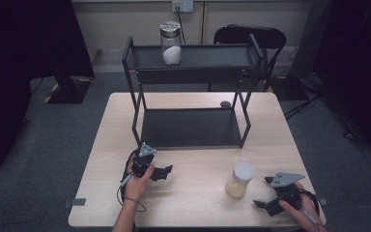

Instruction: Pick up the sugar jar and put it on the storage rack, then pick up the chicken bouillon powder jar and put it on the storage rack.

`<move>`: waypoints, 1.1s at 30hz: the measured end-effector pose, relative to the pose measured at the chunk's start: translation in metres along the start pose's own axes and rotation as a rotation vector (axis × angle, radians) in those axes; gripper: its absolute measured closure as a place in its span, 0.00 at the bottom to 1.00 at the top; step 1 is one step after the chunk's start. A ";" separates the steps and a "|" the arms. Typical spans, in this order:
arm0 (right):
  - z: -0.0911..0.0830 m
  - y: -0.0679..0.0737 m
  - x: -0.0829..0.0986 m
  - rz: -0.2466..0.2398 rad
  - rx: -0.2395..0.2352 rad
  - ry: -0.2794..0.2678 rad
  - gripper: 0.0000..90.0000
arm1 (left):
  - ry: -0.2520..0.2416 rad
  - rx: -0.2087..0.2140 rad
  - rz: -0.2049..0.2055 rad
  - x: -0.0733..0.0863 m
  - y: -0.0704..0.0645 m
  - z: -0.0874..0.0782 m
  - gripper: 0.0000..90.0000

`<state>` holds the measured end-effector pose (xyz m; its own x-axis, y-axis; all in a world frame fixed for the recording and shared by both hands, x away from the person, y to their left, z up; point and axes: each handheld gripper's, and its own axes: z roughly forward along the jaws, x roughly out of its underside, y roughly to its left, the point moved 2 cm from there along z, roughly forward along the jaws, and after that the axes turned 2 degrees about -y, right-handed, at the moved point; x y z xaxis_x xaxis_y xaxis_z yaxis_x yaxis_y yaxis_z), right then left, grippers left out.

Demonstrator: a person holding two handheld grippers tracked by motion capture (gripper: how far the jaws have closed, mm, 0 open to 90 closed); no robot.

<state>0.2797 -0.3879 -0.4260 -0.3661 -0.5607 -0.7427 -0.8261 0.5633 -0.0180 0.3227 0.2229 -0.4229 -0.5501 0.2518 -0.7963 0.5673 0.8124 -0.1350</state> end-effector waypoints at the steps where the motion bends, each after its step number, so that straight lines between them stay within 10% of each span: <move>1: 0.000 0.000 0.000 -0.001 0.000 0.000 0.00 | 0.000 -0.002 0.002 0.002 0.000 -0.001 0.02; 33: 0.000 0.003 -0.001 0.009 0.010 0.002 0.00 | 0.082 -0.094 0.087 0.018 -0.023 -0.005 0.00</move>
<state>0.2777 -0.3860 -0.4257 -0.3745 -0.5566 -0.7416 -0.8181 0.5747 -0.0182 0.2964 0.2110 -0.4318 -0.5519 0.3620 -0.7513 0.5570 0.8304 -0.0091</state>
